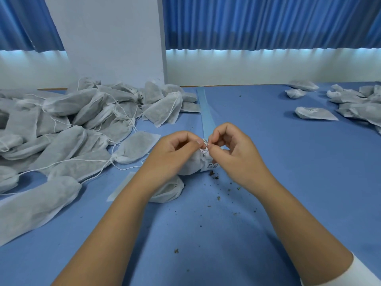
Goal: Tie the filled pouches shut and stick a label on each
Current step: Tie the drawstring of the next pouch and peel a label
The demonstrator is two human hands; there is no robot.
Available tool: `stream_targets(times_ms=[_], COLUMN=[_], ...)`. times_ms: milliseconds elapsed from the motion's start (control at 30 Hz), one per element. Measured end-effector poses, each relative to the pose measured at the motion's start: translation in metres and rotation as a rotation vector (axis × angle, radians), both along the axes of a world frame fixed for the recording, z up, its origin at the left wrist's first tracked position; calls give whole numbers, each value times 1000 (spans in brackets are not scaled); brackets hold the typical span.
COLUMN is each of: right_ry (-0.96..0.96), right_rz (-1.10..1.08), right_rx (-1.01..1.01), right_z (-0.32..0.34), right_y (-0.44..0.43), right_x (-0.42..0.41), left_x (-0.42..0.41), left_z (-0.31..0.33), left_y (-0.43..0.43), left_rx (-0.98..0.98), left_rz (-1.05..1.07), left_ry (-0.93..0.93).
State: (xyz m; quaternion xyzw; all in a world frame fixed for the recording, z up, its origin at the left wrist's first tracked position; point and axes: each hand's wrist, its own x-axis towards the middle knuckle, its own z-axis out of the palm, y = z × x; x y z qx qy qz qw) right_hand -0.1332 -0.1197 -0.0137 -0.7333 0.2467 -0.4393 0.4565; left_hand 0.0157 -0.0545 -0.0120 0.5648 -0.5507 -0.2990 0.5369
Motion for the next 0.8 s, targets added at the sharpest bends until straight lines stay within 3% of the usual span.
stream_targets(times_ms=[367, 633, 800], right_ry=[-65, 56, 17], right_rz=[38, -51, 40], right_rx=[110, -61, 43], right_z=[0, -5, -3], right_y=[-3, -6, -10], right_x=[0, -3, -4], left_x=[-3, -5, -5], left_z=[-2, -2, -1], left_y=[-2, -3, -2], left_rx=[4, 21, 29], left_rz=[98, 132, 123], left_ry=[-35, -53, -61])
